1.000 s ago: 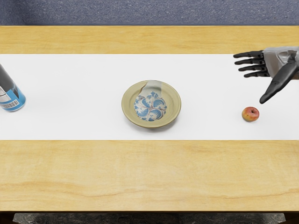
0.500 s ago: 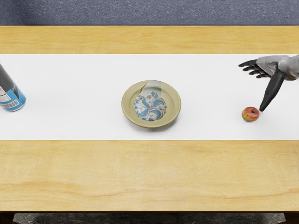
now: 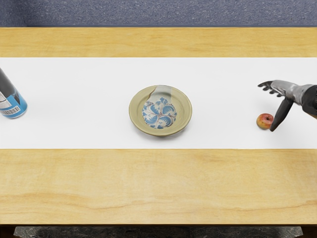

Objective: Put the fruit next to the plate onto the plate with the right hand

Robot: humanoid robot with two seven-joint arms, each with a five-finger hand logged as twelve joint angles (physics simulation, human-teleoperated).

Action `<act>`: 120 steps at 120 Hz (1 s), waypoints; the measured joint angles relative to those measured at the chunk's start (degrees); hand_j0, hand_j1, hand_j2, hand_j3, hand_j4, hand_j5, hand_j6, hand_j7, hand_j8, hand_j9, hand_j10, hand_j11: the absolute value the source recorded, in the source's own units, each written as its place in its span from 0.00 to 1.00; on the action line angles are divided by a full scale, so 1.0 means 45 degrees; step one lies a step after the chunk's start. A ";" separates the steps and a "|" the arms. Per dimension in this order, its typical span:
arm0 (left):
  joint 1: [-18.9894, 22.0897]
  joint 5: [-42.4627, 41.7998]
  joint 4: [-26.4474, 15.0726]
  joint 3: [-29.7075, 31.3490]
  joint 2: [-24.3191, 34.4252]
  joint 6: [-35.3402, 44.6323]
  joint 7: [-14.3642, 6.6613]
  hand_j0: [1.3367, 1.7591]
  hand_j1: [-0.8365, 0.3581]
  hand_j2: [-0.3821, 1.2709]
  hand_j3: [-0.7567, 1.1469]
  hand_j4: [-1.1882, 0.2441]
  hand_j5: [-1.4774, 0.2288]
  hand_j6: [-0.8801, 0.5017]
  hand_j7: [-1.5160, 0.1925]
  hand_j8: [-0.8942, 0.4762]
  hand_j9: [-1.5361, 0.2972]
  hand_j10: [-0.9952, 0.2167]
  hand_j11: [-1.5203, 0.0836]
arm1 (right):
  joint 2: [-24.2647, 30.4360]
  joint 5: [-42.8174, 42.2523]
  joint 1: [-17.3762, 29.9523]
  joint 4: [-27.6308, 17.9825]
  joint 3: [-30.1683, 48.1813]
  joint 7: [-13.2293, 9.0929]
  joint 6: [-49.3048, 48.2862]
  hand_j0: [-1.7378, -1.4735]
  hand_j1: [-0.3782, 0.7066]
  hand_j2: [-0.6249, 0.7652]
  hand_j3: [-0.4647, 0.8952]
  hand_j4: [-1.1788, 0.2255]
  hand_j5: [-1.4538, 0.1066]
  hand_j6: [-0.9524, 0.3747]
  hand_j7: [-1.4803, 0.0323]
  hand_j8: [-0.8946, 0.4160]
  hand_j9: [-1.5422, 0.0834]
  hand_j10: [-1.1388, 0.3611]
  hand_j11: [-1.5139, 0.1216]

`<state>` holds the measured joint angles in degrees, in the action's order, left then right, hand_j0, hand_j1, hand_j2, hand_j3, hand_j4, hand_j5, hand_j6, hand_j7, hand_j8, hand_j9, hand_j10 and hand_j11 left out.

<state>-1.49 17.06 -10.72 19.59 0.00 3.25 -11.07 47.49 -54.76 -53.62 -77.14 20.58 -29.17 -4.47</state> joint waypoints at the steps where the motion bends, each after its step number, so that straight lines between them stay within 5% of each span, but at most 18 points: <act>1: 0.0000 0.0000 0.0000 0.0000 0.0000 0.0000 0.0000 0.76 0.75 0.26 0.40 0.66 0.68 0.46 0.70 0.48 0.67 0.62 0.75 | -0.0002 -0.0008 0.0026 0.0001 -0.0011 0.0031 0.0043 0.30 0.16 0.43 0.34 0.75 0.83 0.62 0.87 0.58 0.85 0.67 0.83; 28: 0.0000 0.0001 0.0000 0.0000 0.0000 0.0000 0.0002 0.76 0.75 0.26 0.40 0.66 0.68 0.46 0.70 0.48 0.67 0.62 0.75 | -0.0037 -0.0976 0.0790 0.0013 -0.0127 0.1318 0.1031 0.30 0.25 0.42 0.34 0.69 0.76 0.56 0.81 0.52 0.79 0.62 0.77; 59: 0.0000 0.0001 0.0000 -0.0001 0.0000 0.0000 0.0001 0.76 0.75 0.26 0.40 0.66 0.68 0.46 0.70 0.48 0.67 0.62 0.75 | -0.0050 -0.1782 0.1499 -0.0028 -0.0314 0.2143 0.1805 0.30 0.31 0.42 0.34 0.65 0.71 0.52 0.75 0.48 0.74 0.58 0.72; 120: 0.0000 0.0001 0.0000 -0.0001 0.0000 0.0000 0.0000 0.76 0.75 0.26 0.40 0.66 0.68 0.46 0.70 0.48 0.67 0.62 0.75 | -0.0302 -0.2061 0.1855 0.0006 -0.0550 0.2323 0.2645 0.30 0.48 0.41 0.34 0.55 0.59 0.40 0.63 0.37 0.62 0.48 0.60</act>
<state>-1.49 17.06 -10.72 19.58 0.00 3.25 -11.07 46.13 -64.03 -45.27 -77.11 18.11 -18.71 7.43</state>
